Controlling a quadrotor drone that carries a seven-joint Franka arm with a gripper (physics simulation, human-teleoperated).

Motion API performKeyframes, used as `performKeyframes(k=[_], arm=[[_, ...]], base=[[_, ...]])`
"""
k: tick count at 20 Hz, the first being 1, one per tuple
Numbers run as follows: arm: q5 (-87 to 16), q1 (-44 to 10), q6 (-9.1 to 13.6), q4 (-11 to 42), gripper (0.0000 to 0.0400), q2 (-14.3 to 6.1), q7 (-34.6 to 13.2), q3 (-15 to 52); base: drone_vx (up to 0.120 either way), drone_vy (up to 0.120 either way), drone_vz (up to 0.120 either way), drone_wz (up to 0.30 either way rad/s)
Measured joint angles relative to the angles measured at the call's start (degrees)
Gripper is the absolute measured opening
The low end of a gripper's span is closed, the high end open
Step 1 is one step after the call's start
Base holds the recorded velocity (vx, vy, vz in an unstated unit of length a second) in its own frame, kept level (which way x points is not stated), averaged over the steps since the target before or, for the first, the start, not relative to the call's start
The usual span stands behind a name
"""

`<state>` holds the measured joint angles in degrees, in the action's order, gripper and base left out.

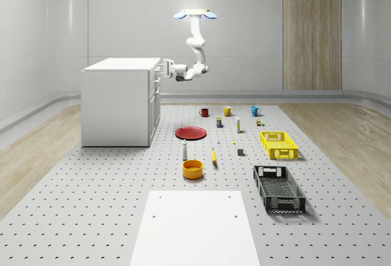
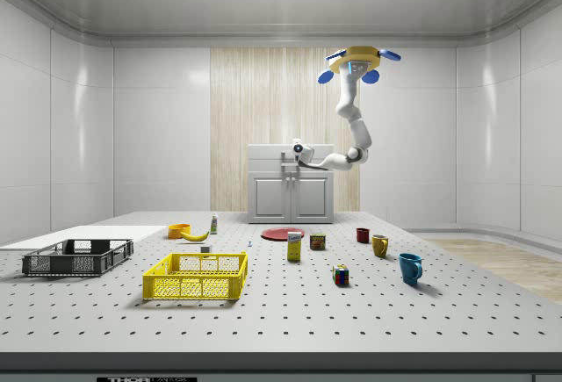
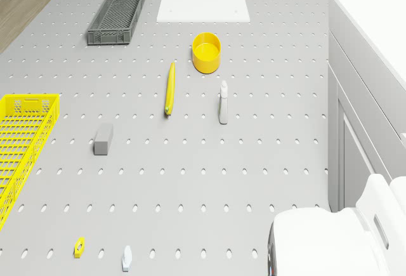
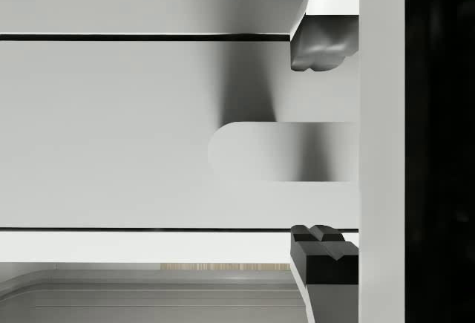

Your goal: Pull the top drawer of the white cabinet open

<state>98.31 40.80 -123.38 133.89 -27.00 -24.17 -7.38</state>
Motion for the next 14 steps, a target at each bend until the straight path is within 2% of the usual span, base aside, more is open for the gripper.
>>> performKeyframes(k=[14], arm=[[1.1,-4.2,1.6,0.1,0.0305,0.3,-0.1,3.4]], base=[[0.000,0.000,0.000,0.000]])
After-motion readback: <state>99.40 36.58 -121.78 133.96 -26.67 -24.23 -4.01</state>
